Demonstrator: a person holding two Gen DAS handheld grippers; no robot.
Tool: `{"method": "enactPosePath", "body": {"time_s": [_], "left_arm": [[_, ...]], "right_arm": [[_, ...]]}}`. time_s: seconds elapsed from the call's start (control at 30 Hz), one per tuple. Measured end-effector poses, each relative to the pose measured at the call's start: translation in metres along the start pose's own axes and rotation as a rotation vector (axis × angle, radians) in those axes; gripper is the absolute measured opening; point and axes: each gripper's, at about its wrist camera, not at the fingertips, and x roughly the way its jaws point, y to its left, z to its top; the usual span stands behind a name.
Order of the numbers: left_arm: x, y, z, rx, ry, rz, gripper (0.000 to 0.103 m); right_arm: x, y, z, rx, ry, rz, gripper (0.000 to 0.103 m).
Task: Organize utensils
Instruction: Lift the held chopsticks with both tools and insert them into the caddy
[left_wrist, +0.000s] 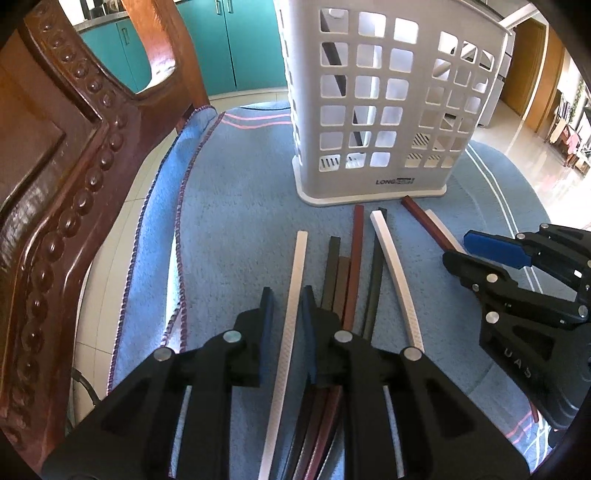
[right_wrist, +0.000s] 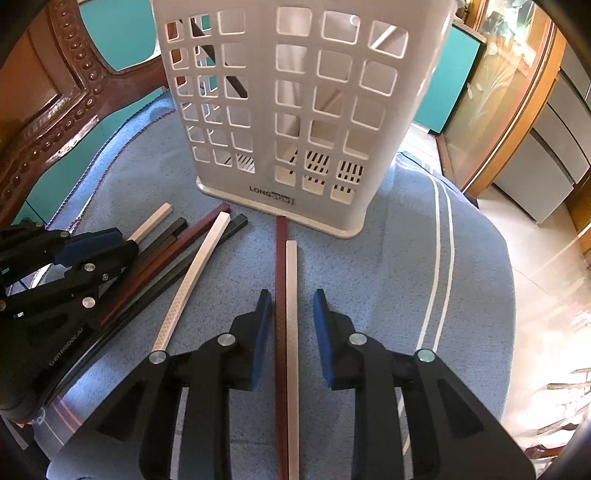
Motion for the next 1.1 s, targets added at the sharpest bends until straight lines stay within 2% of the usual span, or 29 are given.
{"method": "enactPosePath", "body": {"time_s": [0.1,0.17,0.27,0.4,0.6,0.67,0.77,0.9,1.07,1.1], "left_arm": [[0.006,0.002,0.005,-0.001,-0.001,-0.001,0.017],[0.005,0.002,0.005,-0.004,0.000,-0.015,0.012],[0.010,0.004,0.006,-0.008,-0.003,-0.017,0.009],[0.007,0.006,0.007,-0.020,-0.018,-0.019,0.009],[-0.017,0.012,0.009,-0.042,-0.088,-0.036,0.009],[-0.030,0.016,0.009,-0.050,-0.120,-0.043,0.009],[-0.063,0.021,0.008,-0.056,-0.196,-0.060,0.008],[-0.115,0.022,0.008,-0.084,-0.319,-0.082,0.008],[-0.170,0.025,0.006,-0.121,-0.448,-0.106,0.008],[-0.180,0.025,0.007,-0.123,-0.470,-0.112,0.008]], "right_arm": [[0.006,-0.001,0.004,-0.004,-0.003,-0.001,0.025],[0.006,0.000,0.004,-0.003,-0.002,0.031,0.015],[0.003,0.002,0.002,-0.007,-0.009,0.024,0.013],[-0.002,0.000,0.001,0.012,-0.014,0.072,0.013],[-0.029,-0.001,0.002,0.009,-0.071,0.104,0.012],[-0.043,-0.004,0.003,0.013,-0.089,0.129,0.012],[-0.076,-0.016,0.007,0.030,-0.132,0.222,0.012],[-0.134,-0.036,0.008,0.047,-0.235,0.318,0.012],[-0.194,-0.057,0.007,0.054,-0.362,0.379,0.012],[-0.206,-0.063,0.007,0.061,-0.388,0.387,0.007]]}}
